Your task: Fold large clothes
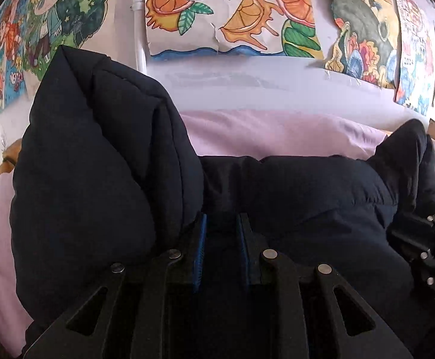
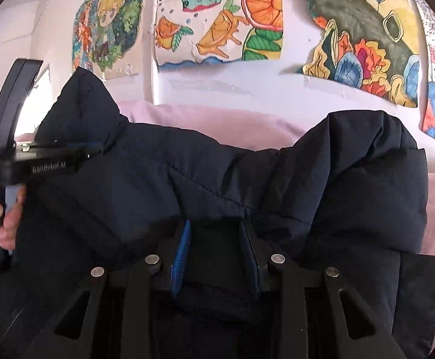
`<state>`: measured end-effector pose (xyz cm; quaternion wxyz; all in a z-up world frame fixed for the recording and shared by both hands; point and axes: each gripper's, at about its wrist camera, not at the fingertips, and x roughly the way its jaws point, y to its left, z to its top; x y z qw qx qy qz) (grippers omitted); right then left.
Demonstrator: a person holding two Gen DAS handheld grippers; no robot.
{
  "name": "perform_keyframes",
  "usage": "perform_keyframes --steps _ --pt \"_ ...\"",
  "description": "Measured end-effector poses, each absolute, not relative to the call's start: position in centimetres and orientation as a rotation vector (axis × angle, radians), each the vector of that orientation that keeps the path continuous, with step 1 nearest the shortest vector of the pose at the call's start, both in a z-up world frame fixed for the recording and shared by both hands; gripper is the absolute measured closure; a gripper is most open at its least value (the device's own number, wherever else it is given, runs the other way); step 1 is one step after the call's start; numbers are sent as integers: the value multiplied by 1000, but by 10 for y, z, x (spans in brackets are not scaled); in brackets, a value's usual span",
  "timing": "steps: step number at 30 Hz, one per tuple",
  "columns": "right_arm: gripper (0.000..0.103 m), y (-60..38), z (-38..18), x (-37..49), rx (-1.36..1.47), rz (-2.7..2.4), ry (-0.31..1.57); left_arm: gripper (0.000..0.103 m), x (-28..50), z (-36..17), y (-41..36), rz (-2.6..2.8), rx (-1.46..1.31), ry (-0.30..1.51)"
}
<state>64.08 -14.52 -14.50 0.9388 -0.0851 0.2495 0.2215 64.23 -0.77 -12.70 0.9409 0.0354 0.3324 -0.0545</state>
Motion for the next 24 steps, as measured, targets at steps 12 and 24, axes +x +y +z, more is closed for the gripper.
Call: perform_keyframes --steps 12,24 --pt "71 -144 -75 651 -292 220 400 85 618 -112 0 -129 72 609" --pt "76 -221 -149 708 178 334 618 85 651 -133 2 -220 -3 684"
